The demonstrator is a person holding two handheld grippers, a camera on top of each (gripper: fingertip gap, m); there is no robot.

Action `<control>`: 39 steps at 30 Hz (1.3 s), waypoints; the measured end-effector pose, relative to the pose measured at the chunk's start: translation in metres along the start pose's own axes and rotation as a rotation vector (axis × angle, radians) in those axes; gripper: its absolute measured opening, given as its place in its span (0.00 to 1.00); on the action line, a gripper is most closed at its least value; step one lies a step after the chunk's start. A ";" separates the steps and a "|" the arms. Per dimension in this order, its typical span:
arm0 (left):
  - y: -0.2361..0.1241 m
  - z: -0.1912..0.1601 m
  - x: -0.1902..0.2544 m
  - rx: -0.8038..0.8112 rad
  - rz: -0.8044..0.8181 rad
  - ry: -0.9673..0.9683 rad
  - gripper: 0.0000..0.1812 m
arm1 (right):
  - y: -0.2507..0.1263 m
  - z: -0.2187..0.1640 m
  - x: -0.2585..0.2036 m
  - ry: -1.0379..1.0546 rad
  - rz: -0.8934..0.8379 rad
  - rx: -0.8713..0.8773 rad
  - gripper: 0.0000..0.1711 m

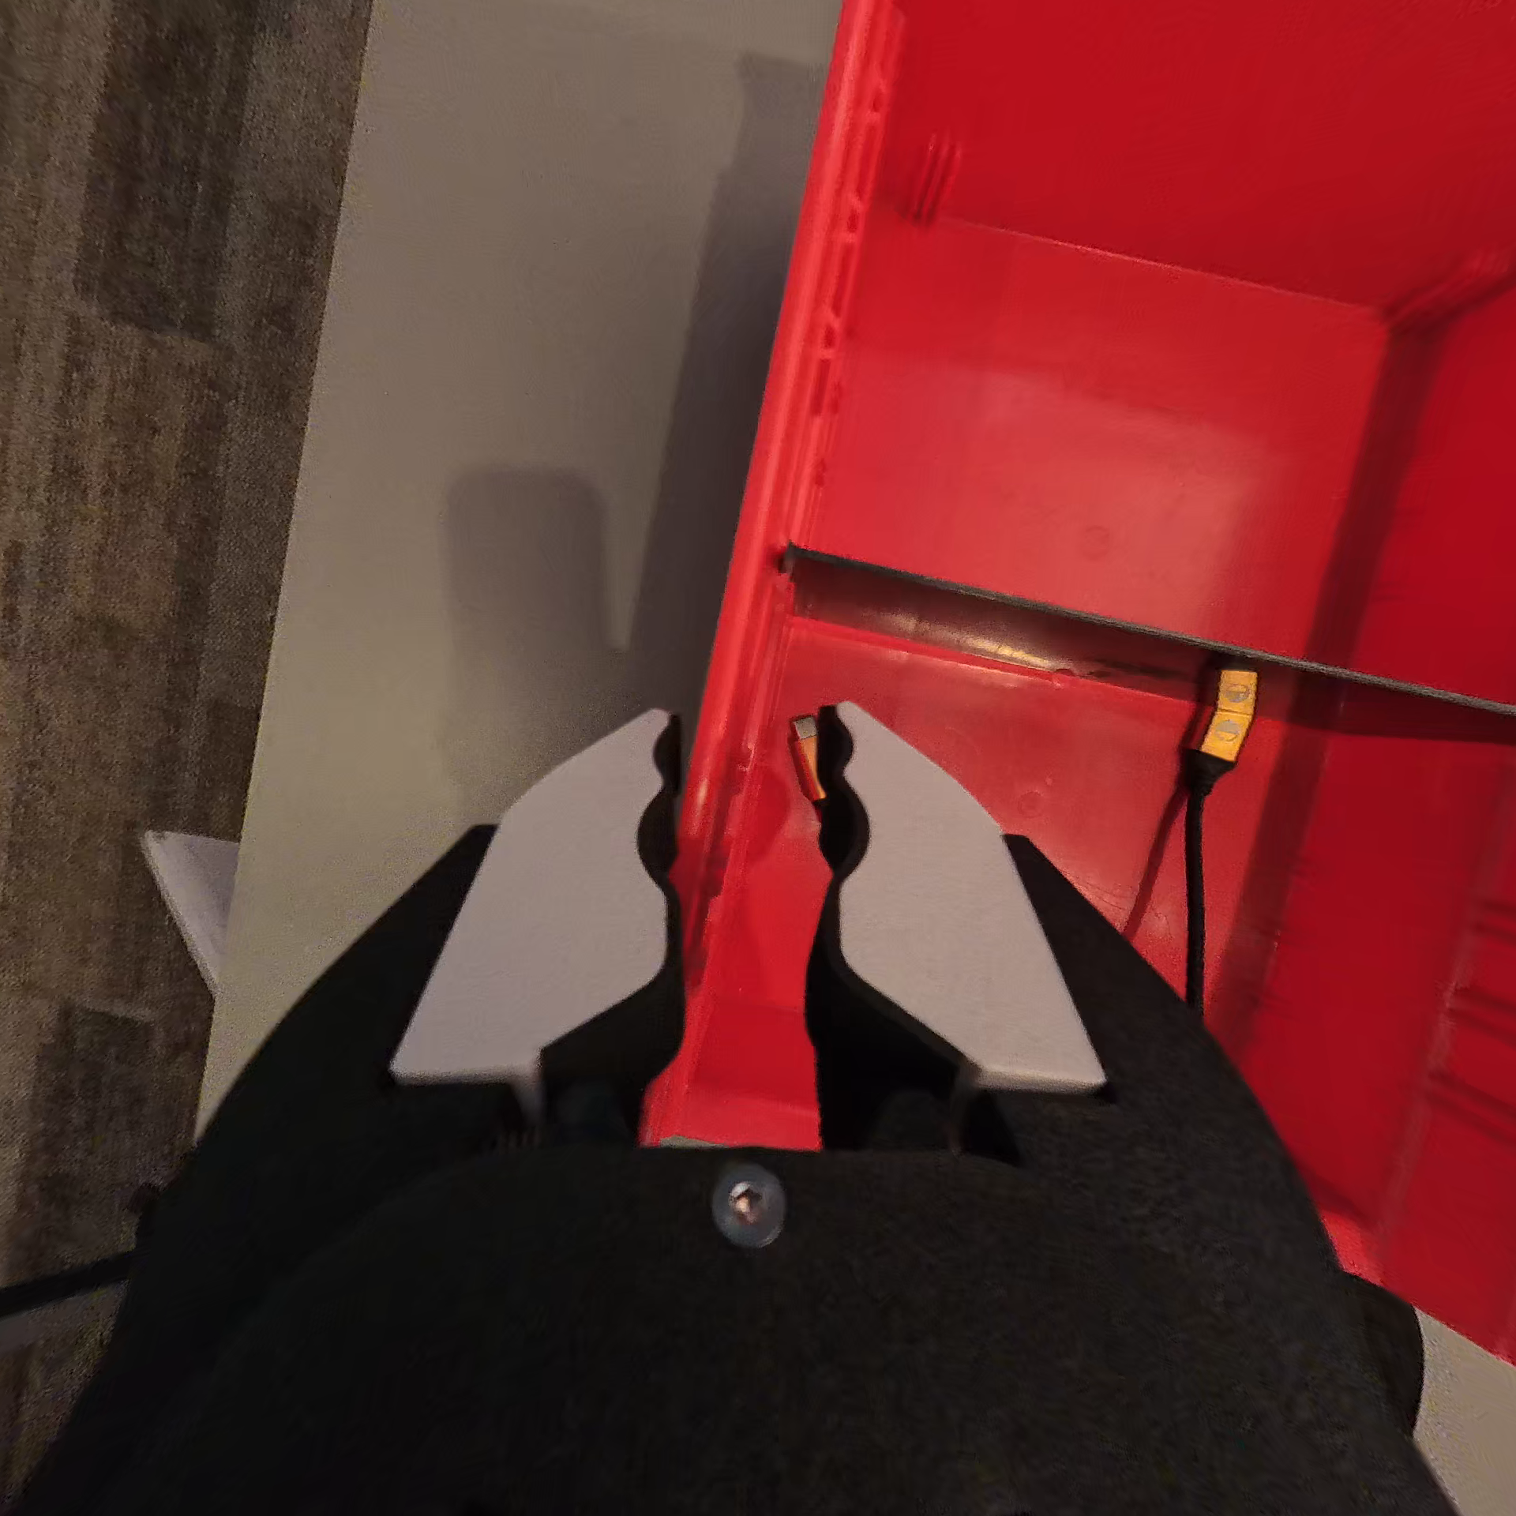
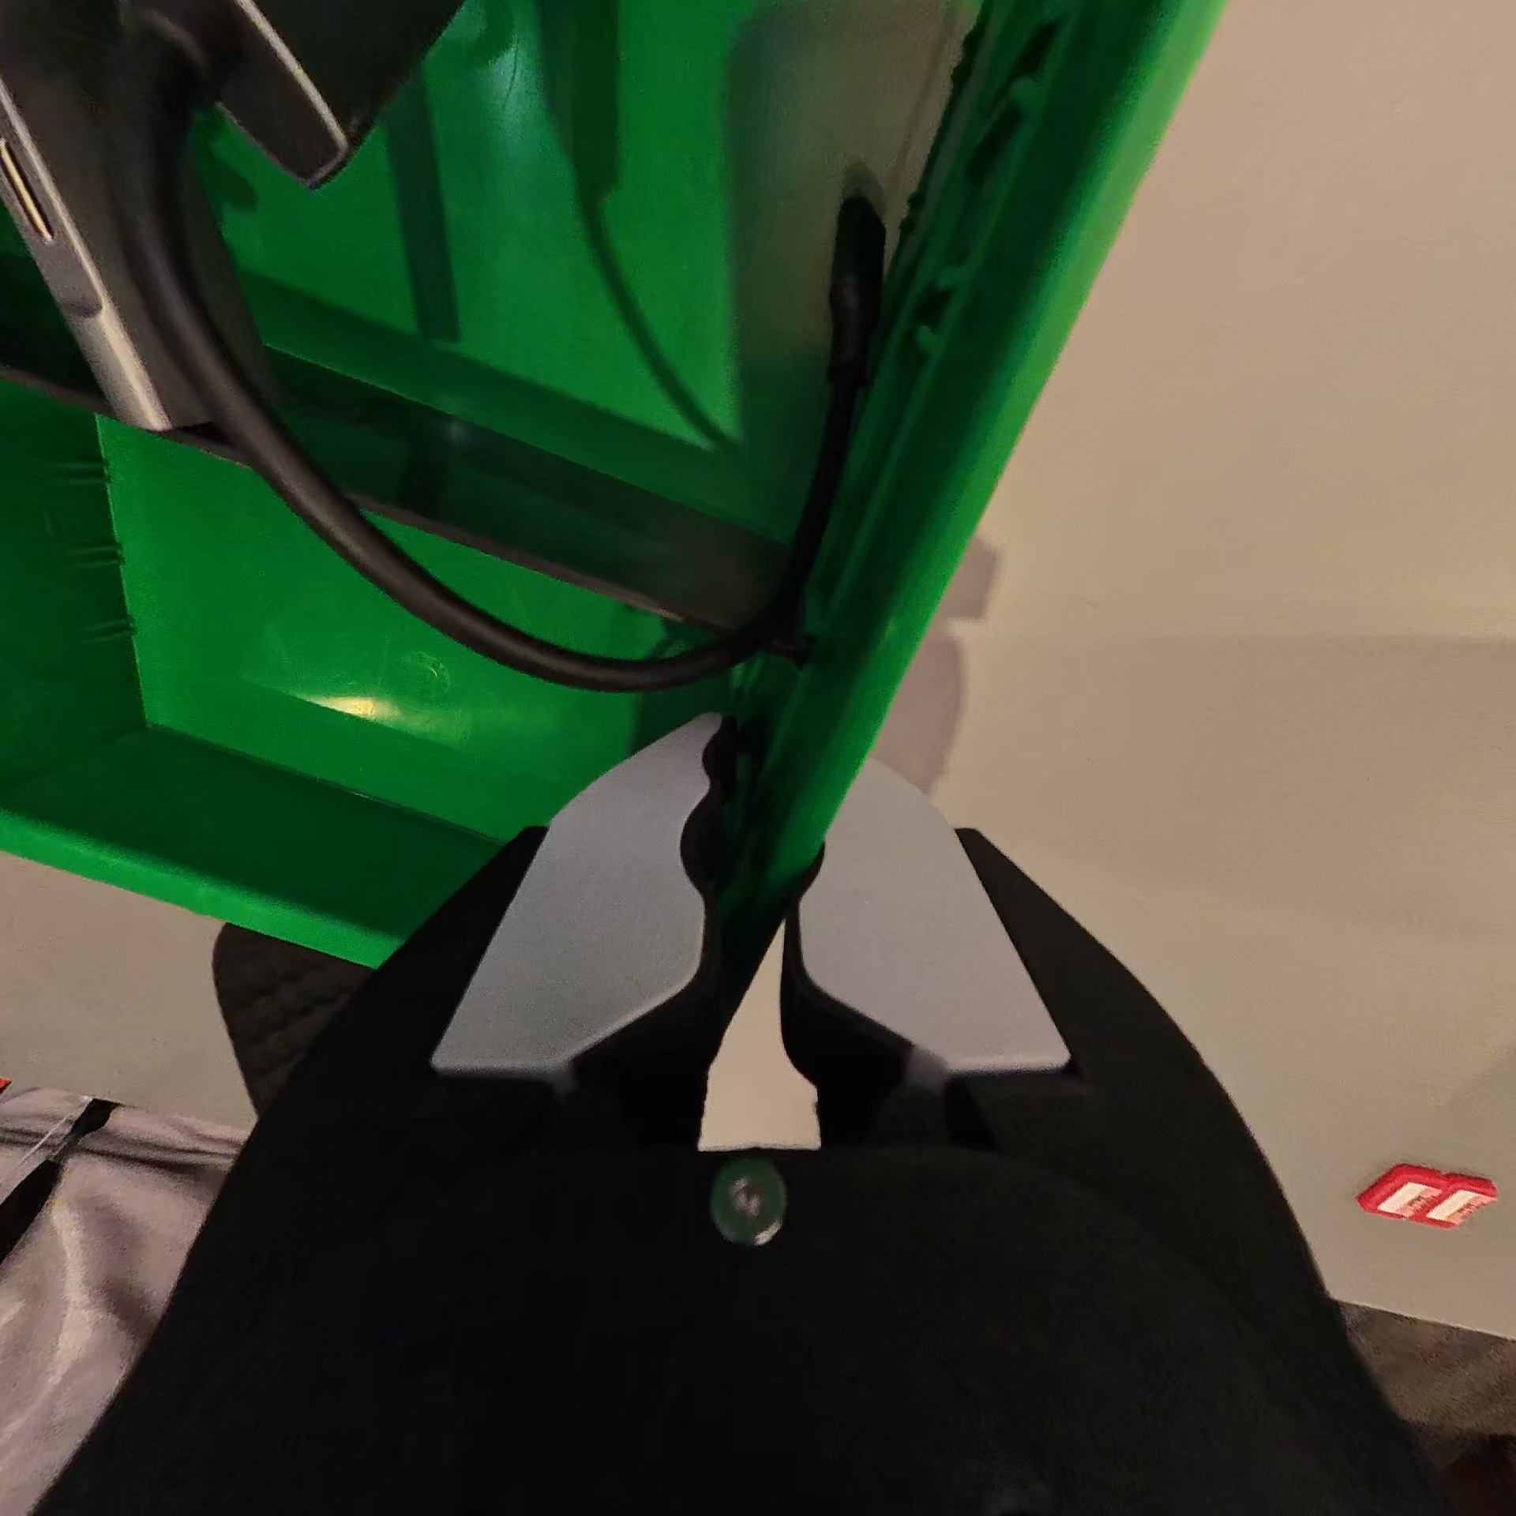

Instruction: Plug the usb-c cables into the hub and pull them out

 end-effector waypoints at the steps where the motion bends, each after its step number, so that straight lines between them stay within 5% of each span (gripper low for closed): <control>1: -0.001 0.000 0.000 -0.008 0.009 0.004 0.13 | 0.000 0.001 -0.003 -0.005 0.000 -0.006 0.06; 8: -0.006 -0.010 0.038 -0.131 -0.209 0.101 0.03 | 0.006 0.016 -0.039 -0.061 0.038 -0.060 0.08; 22: -0.012 -0.018 0.138 -0.335 0.000 0.537 0.12 | 0.019 0.037 -0.135 -0.233 0.050 -0.165 0.10; 29: -0.017 -0.023 0.168 -0.352 -0.025 0.640 0.14 | 0.020 0.036 -0.149 -0.272 0.023 -0.192 0.13; 34: -0.038 -0.005 0.169 -0.199 -0.009 0.617 0.15 | 0.010 0.044 -0.149 -0.257 0.031 -0.120 0.16; 39: -0.088 0.036 0.177 0.231 0.062 0.584 0.22 | -0.028 0.051 -0.152 -0.257 -0.034 0.090 0.18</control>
Point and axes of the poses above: each gripper's, where its closed fingertips meet, y out along the fingers, z out of its top, x = y × z across the jaws, the point moved 6 cm from there along -y, back along the fingers, and after that the axes turned 5 degrees about x, right-handed, at the moved point
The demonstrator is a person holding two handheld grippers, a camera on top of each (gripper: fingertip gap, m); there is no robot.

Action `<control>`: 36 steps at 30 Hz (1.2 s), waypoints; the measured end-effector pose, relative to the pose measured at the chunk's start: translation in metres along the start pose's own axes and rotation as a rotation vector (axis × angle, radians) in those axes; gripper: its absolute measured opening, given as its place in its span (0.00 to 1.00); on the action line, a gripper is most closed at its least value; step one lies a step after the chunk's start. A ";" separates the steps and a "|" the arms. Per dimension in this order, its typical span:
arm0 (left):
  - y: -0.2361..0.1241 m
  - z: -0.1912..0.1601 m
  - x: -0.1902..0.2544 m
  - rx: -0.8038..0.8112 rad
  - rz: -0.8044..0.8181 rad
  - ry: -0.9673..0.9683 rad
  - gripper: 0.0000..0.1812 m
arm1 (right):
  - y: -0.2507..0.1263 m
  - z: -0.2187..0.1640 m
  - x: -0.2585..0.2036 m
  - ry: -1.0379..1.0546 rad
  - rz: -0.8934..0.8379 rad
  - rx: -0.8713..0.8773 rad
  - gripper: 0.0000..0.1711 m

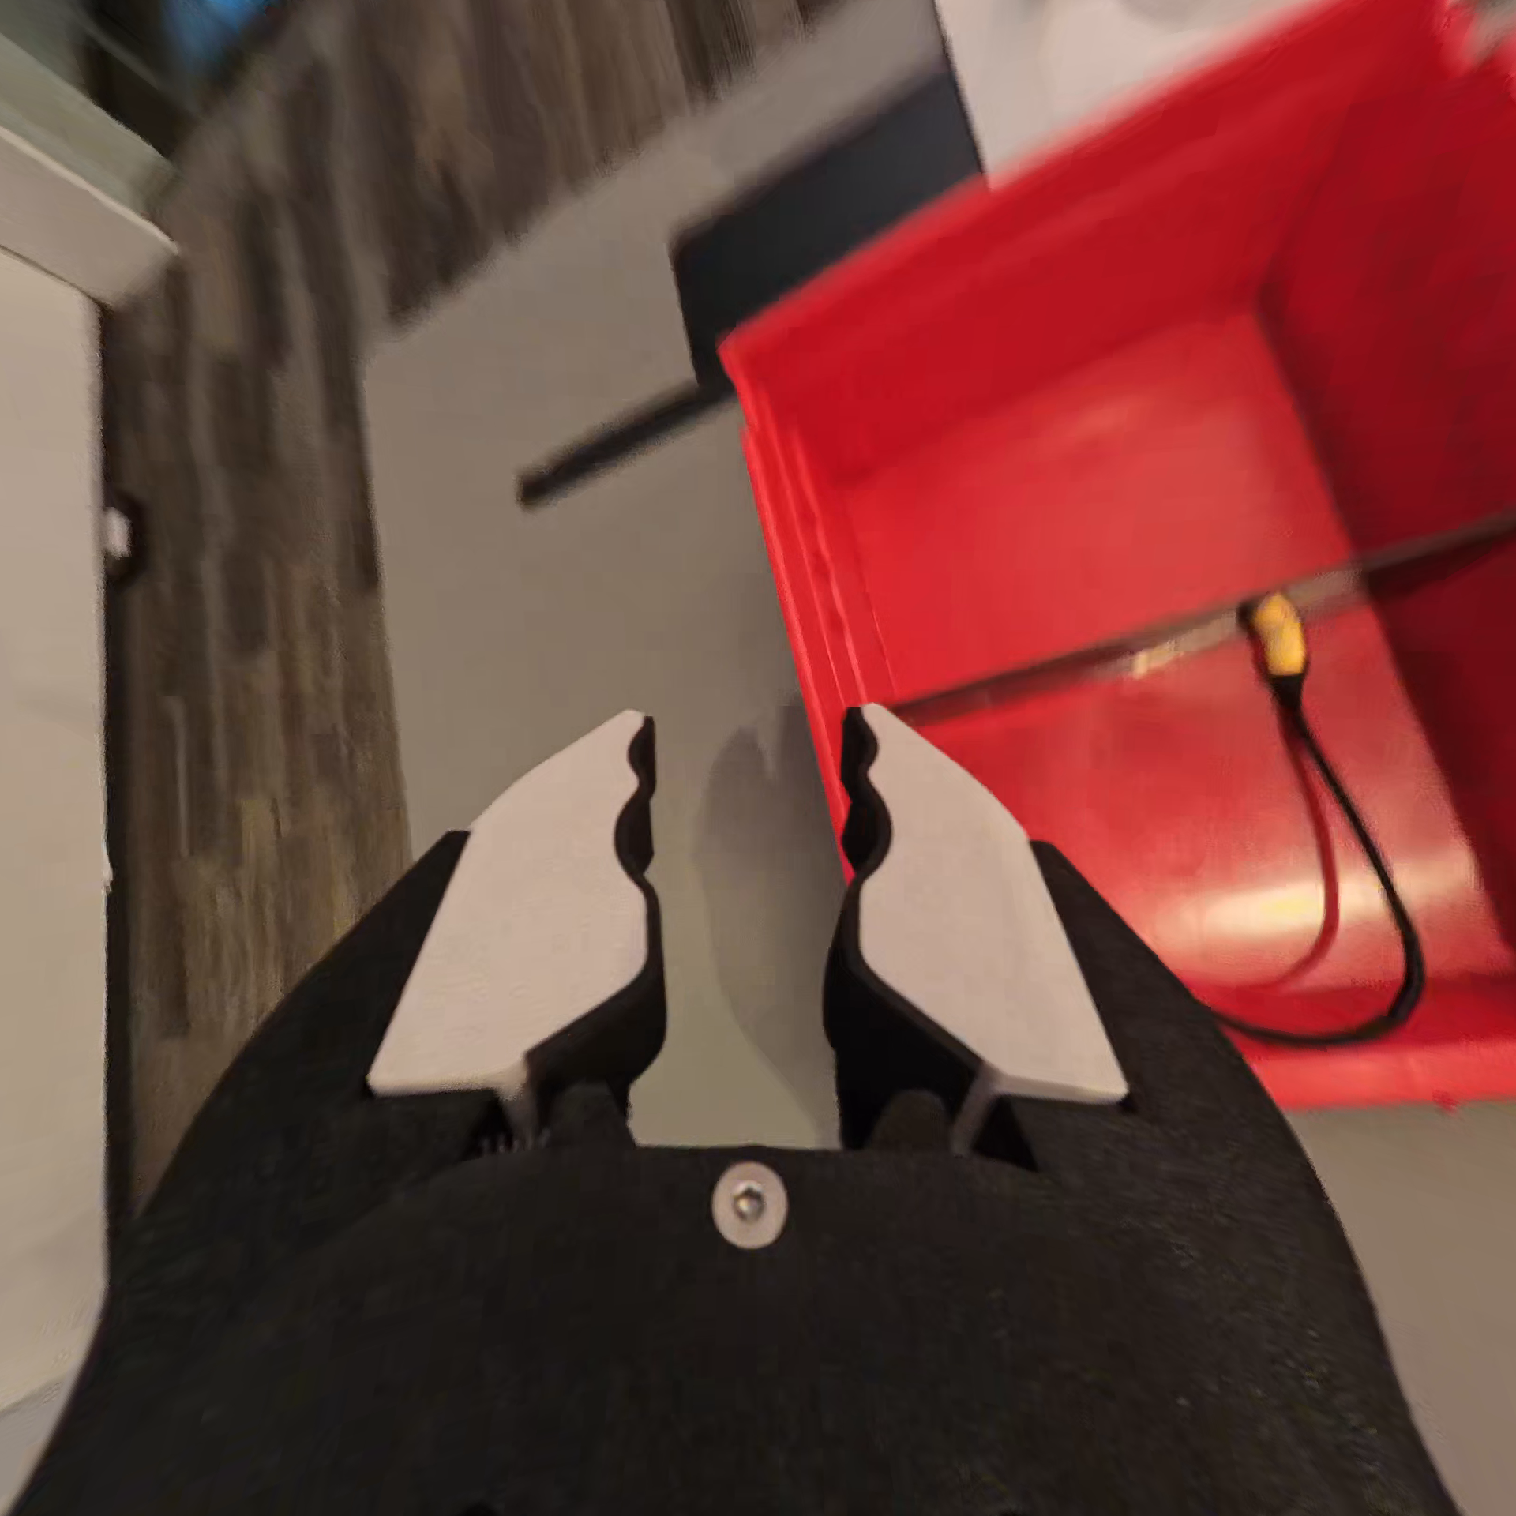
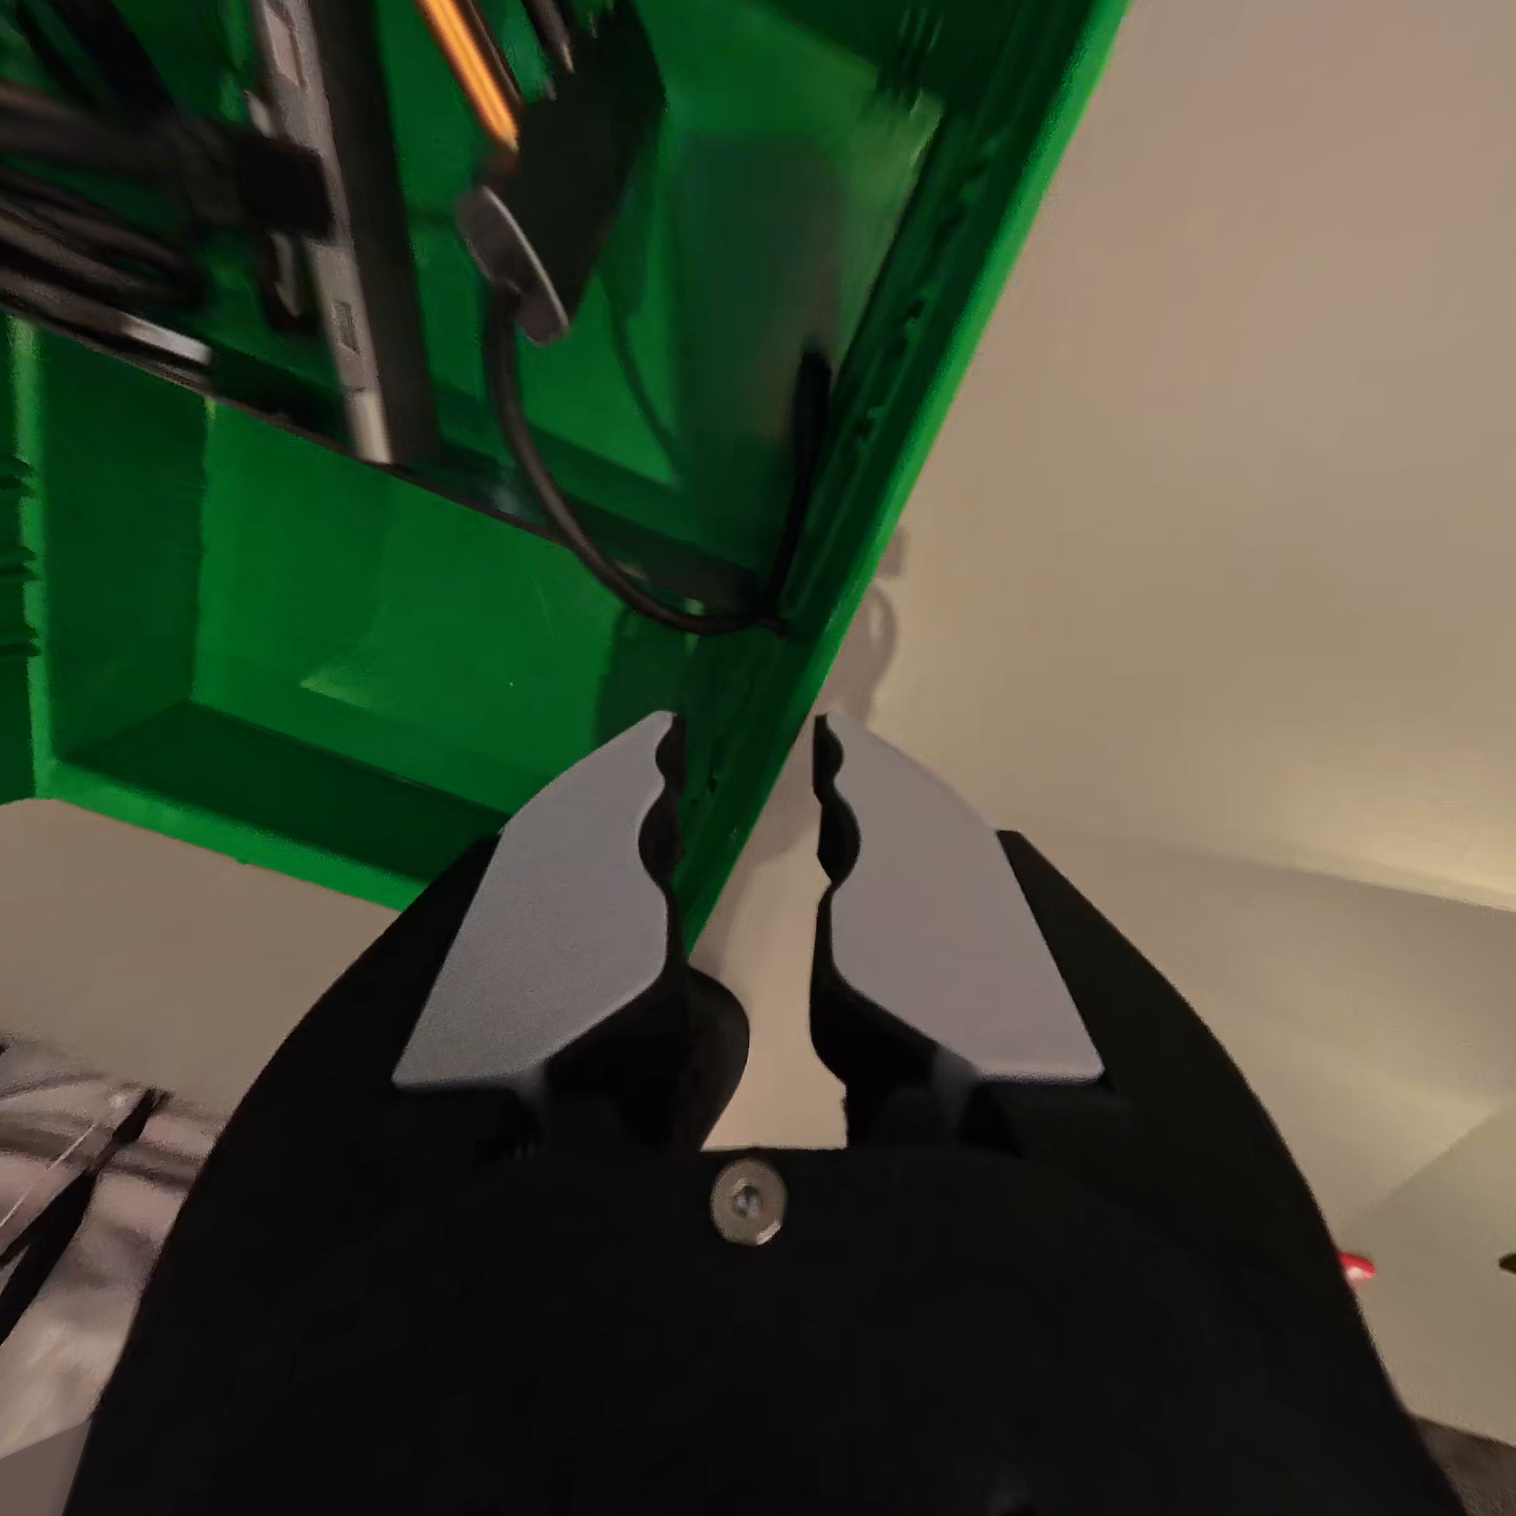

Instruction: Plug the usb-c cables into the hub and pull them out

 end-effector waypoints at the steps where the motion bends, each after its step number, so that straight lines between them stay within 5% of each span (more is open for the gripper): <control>1: -0.010 0.011 -0.003 0.095 0.035 -0.017 0.24 | -0.012 0.003 -0.003 -0.012 -0.025 0.064 0.18; 7: -0.060 0.041 -0.017 0.511 0.213 -0.069 0.26 | -0.084 0.030 -0.072 -0.238 0.019 0.591 0.19; 11: -0.074 0.043 -0.019 0.603 0.199 -0.095 0.28 | -0.086 0.041 -0.134 -0.384 0.056 0.818 0.34; 18: -0.081 0.043 -0.027 0.656 0.158 -0.124 0.29 | -0.034 0.047 -0.236 -0.547 0.102 0.683 0.24; 27: -0.095 0.040 -0.033 0.746 0.070 -0.165 0.28 | 0.024 0.045 -0.239 -0.303 0.018 0.419 0.24; 36: -0.105 0.035 -0.038 0.811 -0.036 -0.210 0.27 | 0.029 0.058 -0.249 -0.163 -0.029 0.350 0.21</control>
Point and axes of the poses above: each gripper's, where its closed fingertips meet, y out along the fingers, z out of its top, x = y × z across the jaws, the point moved 6 cm from there along -y, back along the fingers, and after that the axes turned 5 degrees about x, right-handed, at the moved point
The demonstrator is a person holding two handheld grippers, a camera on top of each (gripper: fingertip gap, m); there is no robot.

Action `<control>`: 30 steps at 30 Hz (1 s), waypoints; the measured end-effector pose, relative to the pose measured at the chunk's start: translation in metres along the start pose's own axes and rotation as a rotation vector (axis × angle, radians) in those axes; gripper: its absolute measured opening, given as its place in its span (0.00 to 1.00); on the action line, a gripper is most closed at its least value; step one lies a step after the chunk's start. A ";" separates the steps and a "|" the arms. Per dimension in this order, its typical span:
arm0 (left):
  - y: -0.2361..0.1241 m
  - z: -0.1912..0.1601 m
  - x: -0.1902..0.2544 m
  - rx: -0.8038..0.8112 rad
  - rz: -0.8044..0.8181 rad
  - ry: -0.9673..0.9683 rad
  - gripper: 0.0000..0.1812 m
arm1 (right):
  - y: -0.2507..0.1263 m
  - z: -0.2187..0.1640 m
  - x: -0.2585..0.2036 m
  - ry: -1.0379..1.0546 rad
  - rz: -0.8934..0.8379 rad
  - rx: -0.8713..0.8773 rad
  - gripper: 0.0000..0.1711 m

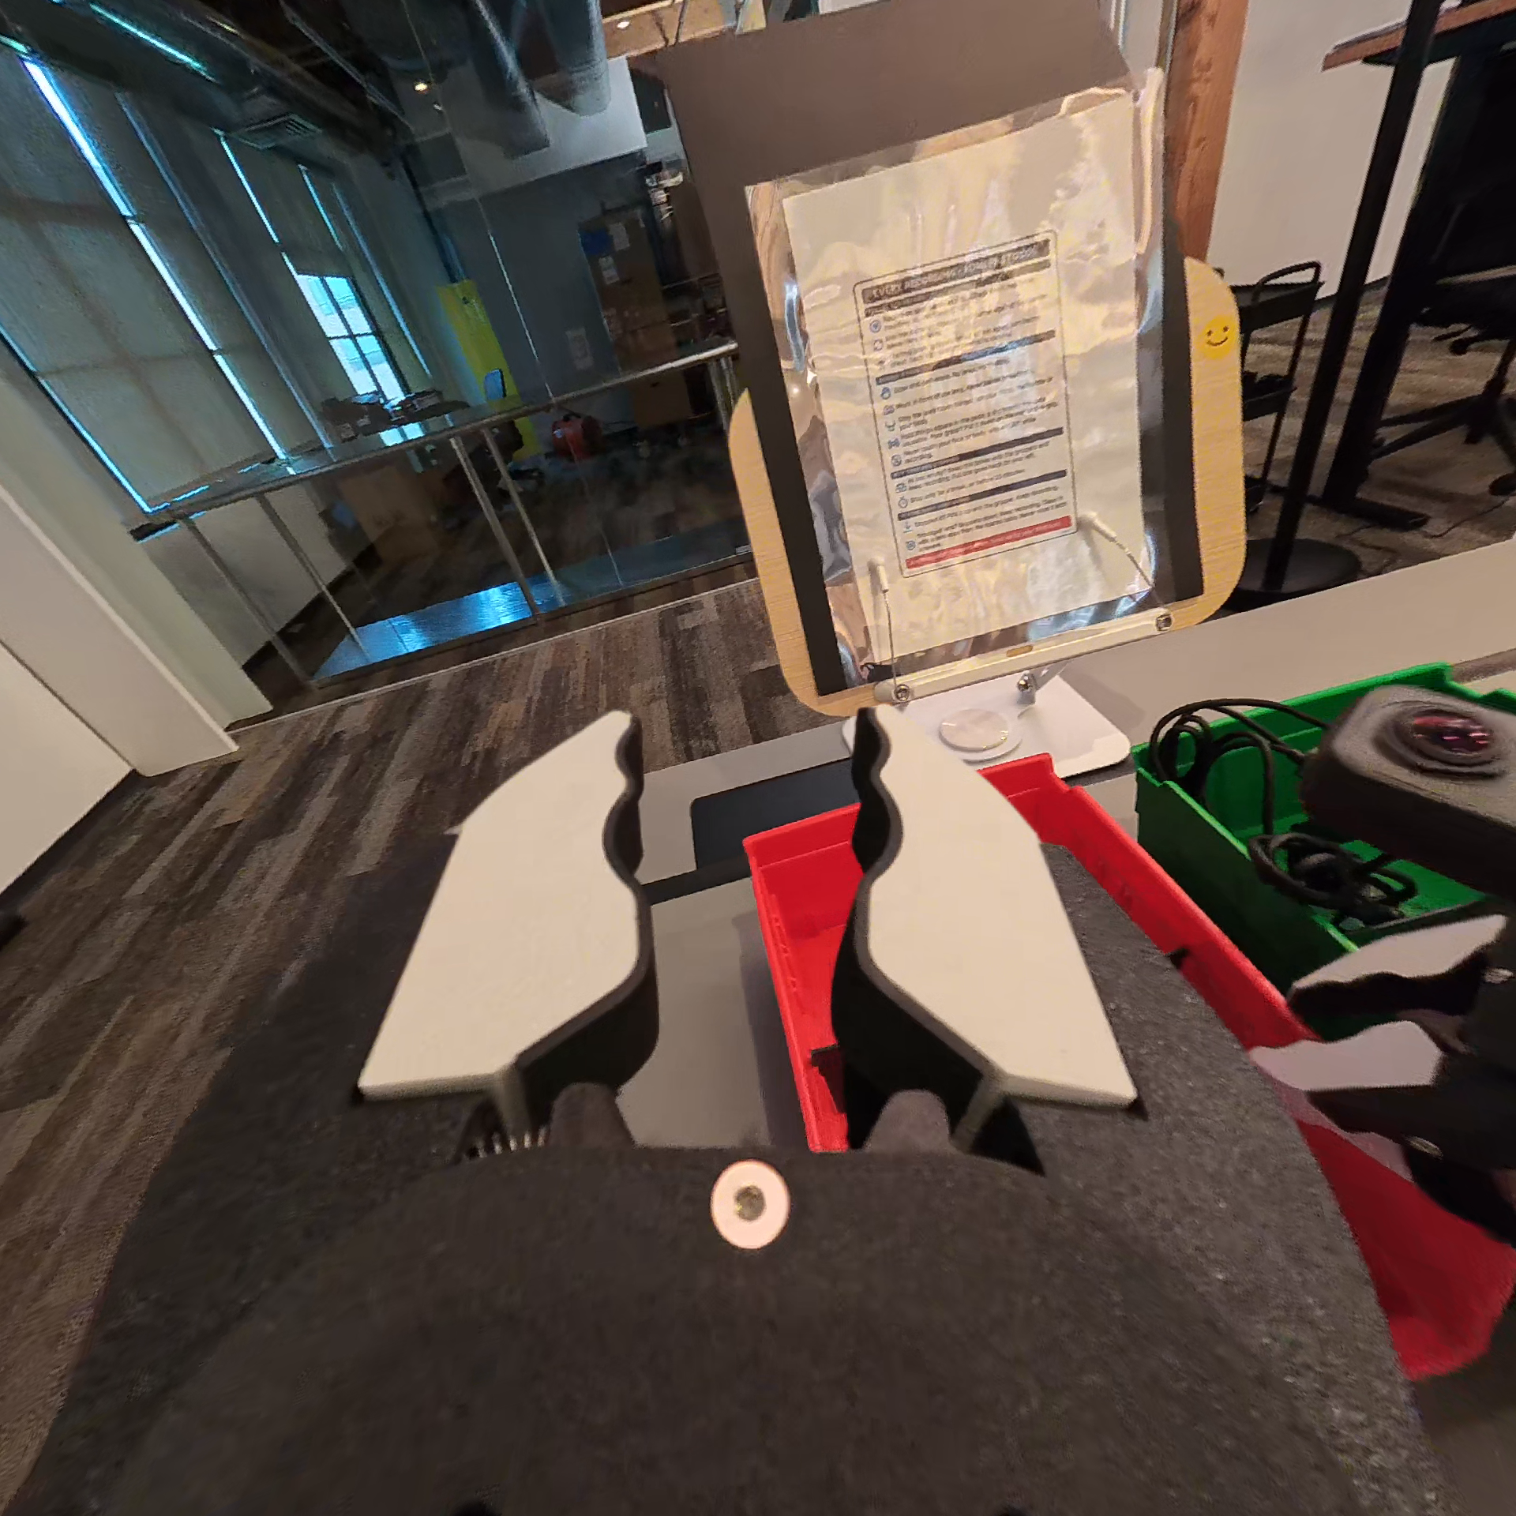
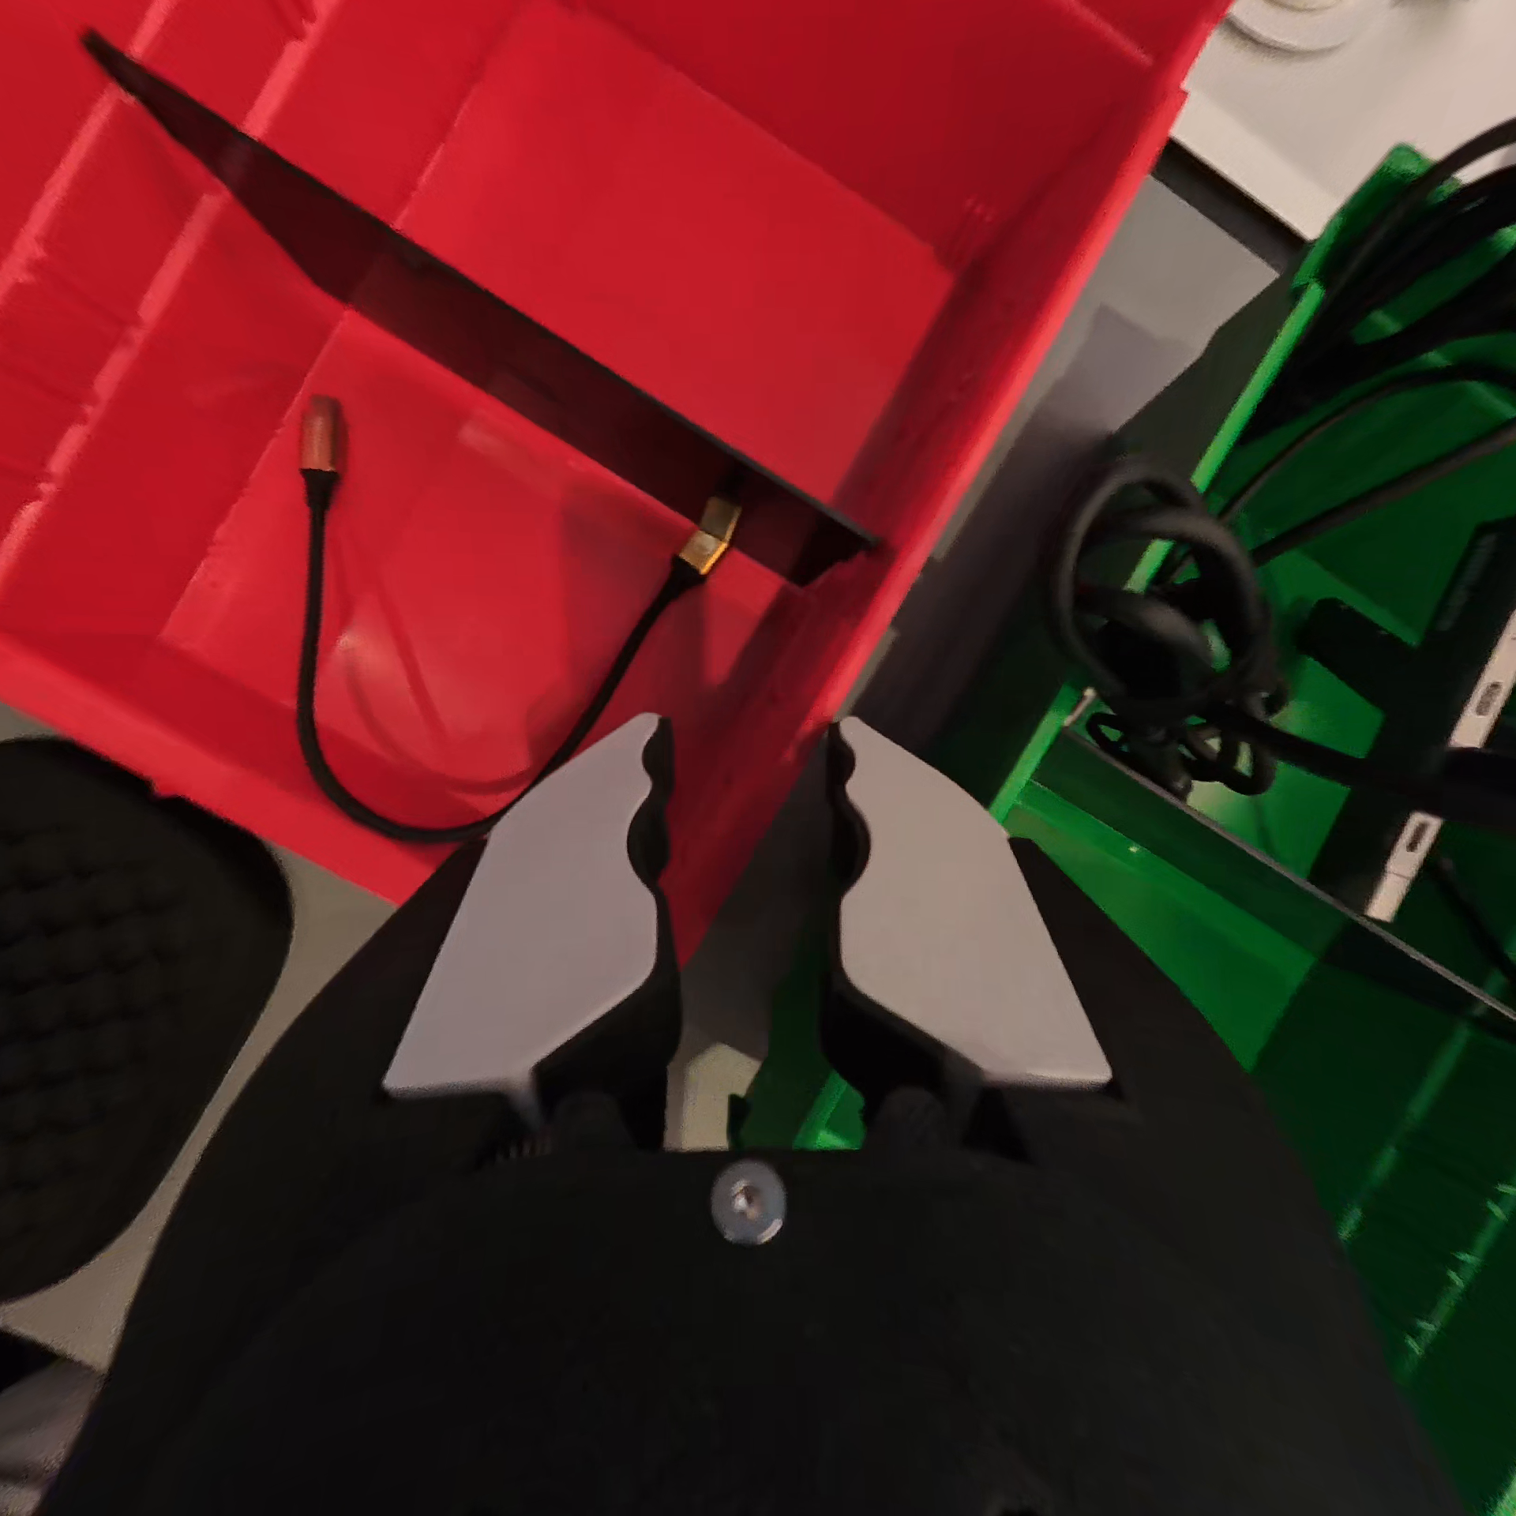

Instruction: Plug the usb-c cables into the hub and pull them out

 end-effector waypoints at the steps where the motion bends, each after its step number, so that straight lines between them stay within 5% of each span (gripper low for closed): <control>1: -0.001 0.000 -0.001 0.003 -0.010 -0.011 0.27 | 0.004 0.001 0.001 0.006 -0.027 -0.021 0.21; 9: -0.008 0.000 -0.009 0.024 -0.057 -0.066 0.26 | 0.026 0.015 0.006 0.045 -0.154 -0.129 0.19; 22: -0.015 0.000 -0.019 0.041 -0.035 -0.089 0.25 | 0.056 0.000 -0.004 0.050 -0.087 -0.346 0.14; 30: -0.018 0.002 -0.014 0.030 -0.040 -0.058 0.24 | 0.065 0.010 -0.004 -0.023 -0.125 -0.367 0.21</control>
Point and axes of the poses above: each gripper's, where its closed fingertips meet, y out along the fingers, z out of its top, x = y × z across the jaws, the point moved 6 cm from there along -y, back along the fingers, and after that the axes turned 5 degrees about x, right-handed, at the moved point
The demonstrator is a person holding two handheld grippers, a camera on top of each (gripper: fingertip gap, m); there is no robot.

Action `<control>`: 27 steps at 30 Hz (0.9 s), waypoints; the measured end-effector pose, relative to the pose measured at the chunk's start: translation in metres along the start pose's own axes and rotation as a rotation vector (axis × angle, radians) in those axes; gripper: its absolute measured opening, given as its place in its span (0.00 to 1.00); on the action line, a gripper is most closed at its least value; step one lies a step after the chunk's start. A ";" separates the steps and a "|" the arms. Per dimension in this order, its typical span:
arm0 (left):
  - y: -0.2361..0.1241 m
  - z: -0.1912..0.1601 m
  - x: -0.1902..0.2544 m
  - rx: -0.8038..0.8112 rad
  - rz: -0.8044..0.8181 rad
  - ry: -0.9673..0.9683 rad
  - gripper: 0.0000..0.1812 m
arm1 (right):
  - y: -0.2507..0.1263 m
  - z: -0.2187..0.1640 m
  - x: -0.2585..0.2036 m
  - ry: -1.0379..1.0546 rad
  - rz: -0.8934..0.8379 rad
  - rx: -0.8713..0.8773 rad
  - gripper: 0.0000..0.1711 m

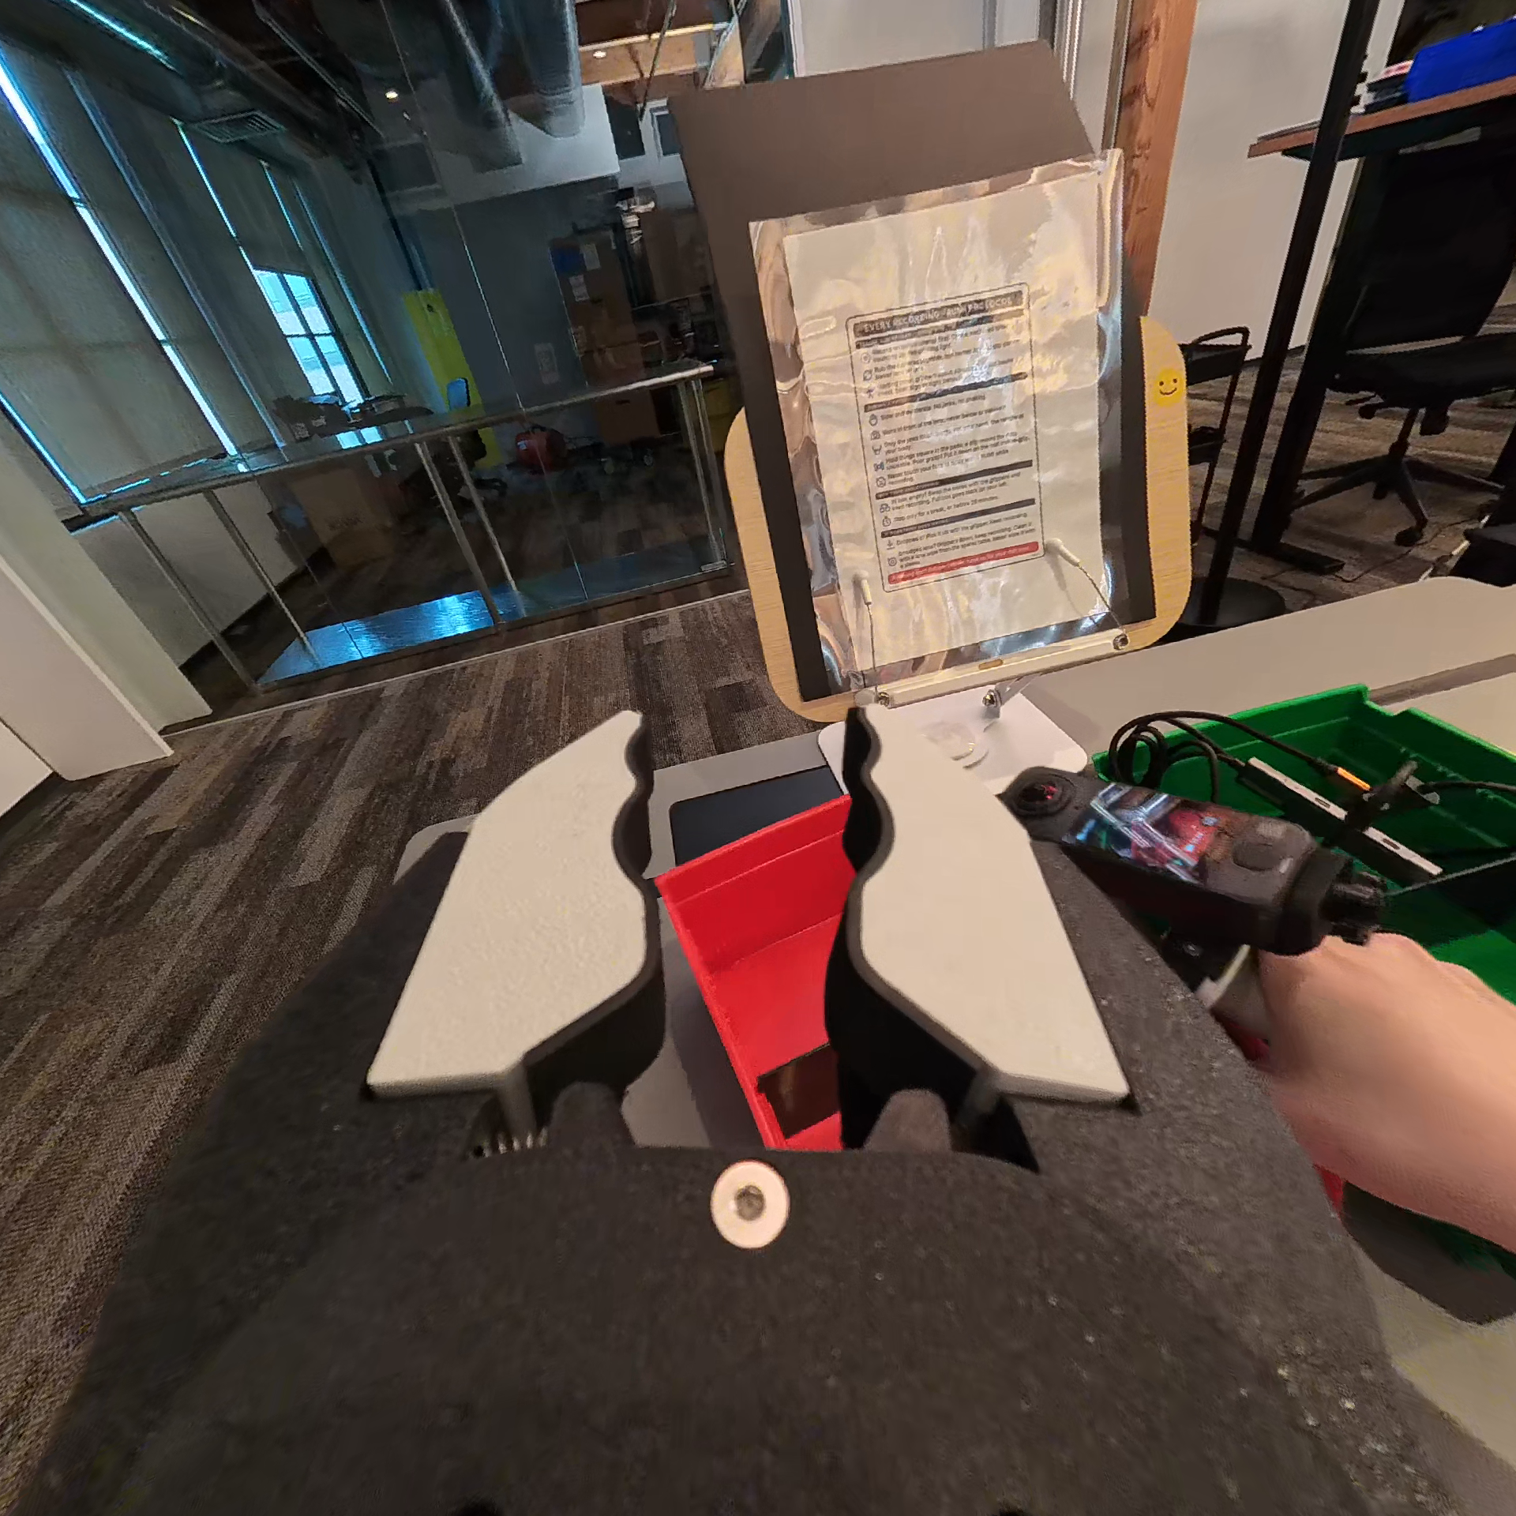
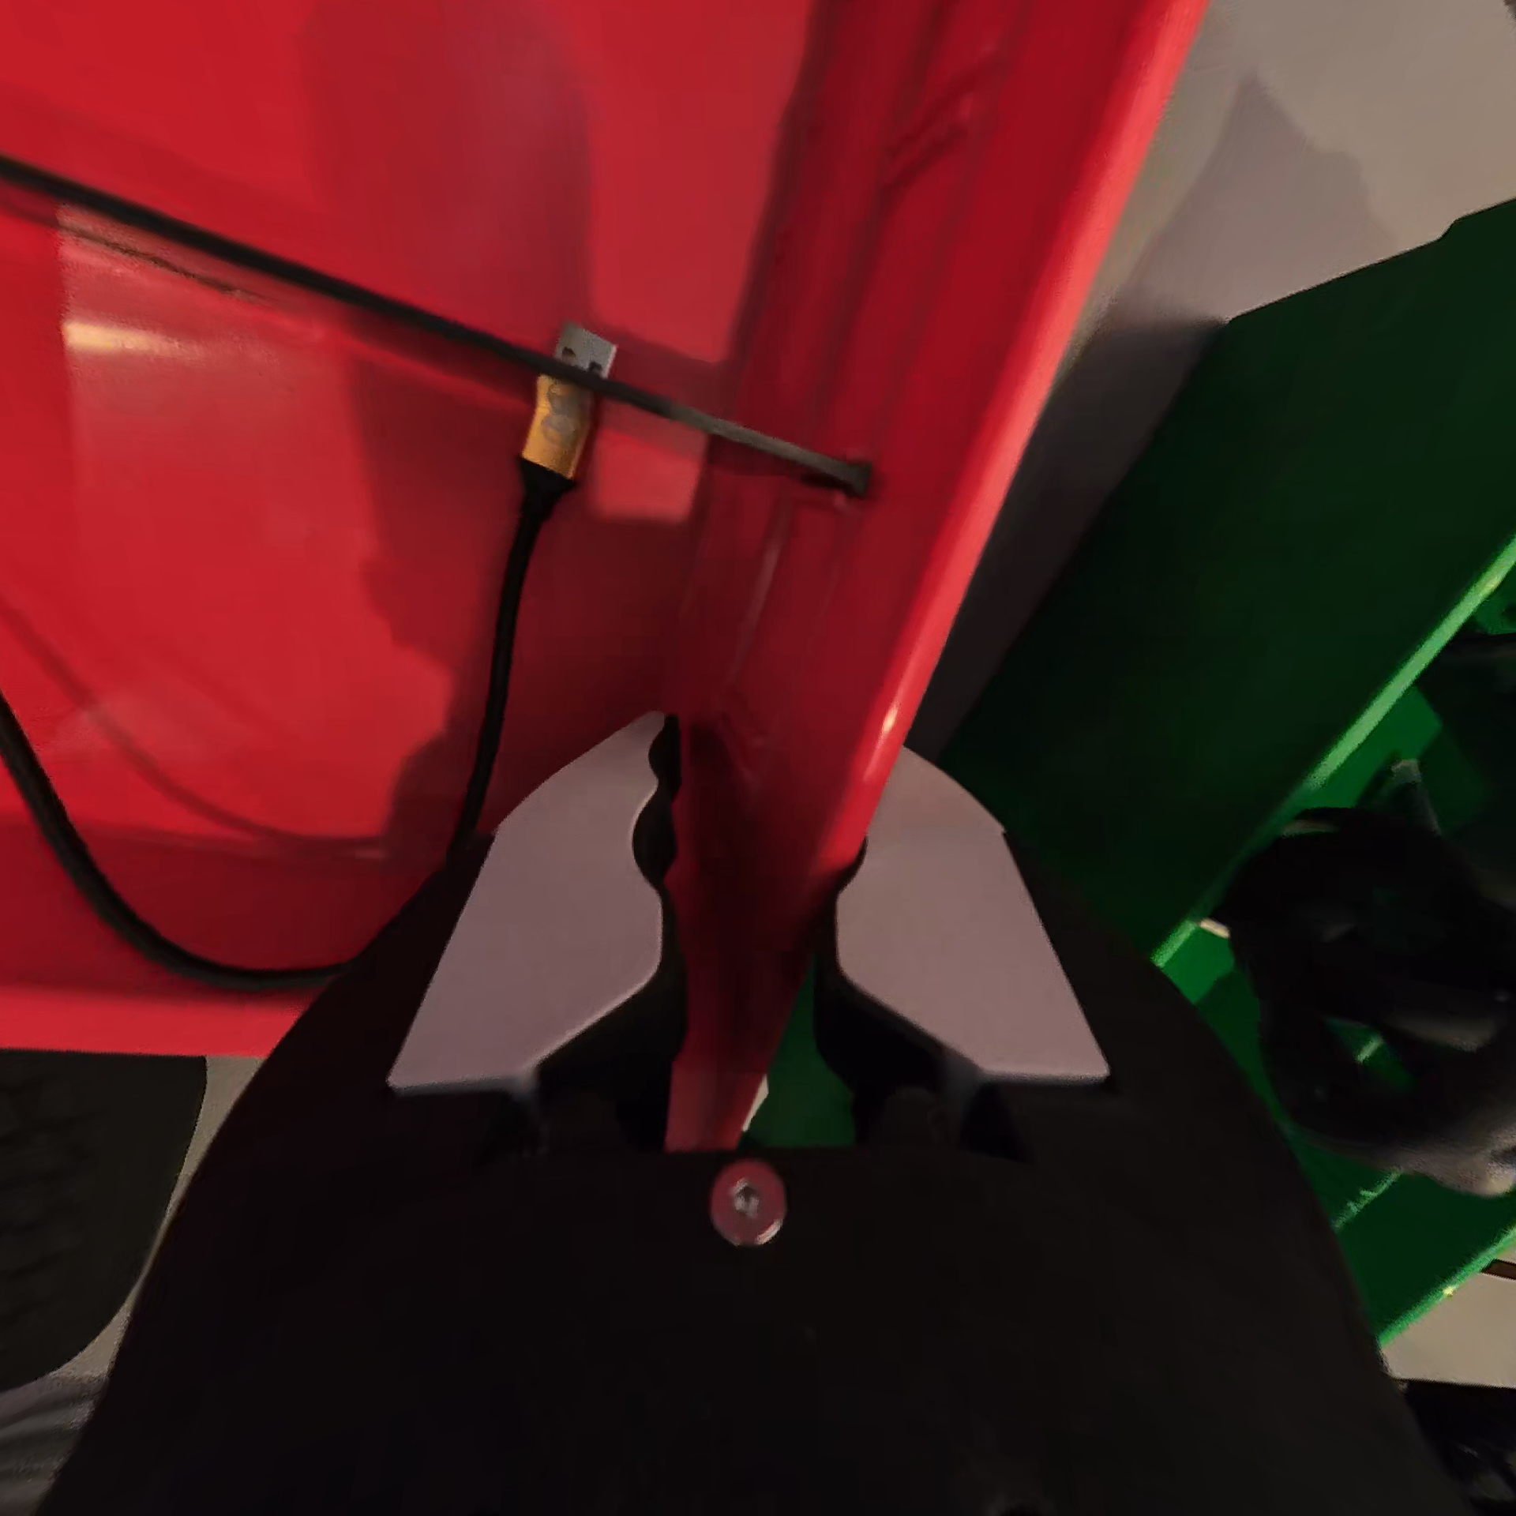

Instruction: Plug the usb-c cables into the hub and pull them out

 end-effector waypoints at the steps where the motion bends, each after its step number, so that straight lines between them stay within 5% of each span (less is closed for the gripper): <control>1: 0.000 0.000 0.001 -0.002 -0.002 0.004 0.24 | 0.001 0.002 0.001 -0.002 -0.004 -0.007 0.21; 9: 0.002 -0.001 0.012 -0.026 -0.054 0.026 0.24 | -0.007 -0.004 -0.005 -0.014 0.144 -0.174 0.15; 14: 0.005 -0.001 0.019 -0.029 -0.079 0.047 0.24 | 0.000 0.003 0.003 -0.011 0.044 -0.151 0.25; 19: 0.011 0.000 0.015 -0.018 0.080 0.162 0.25 | 0.014 0.008 0.004 -0.011 0.037 -0.144 0.27; 27: 0.023 -0.006 0.015 -0.059 0.293 0.505 0.29 | 0.021 0.006 0.001 0.036 0.192 -0.168 0.15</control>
Point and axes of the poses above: each gripper's, where its closed fingertips meet, y out along the fingers, z out of its top, x = y × z across the jaws, the point moved 6 cm from there along -y, back along the fingers, and after that the axes turned 5 degrees about x, right-handed, at the moved point
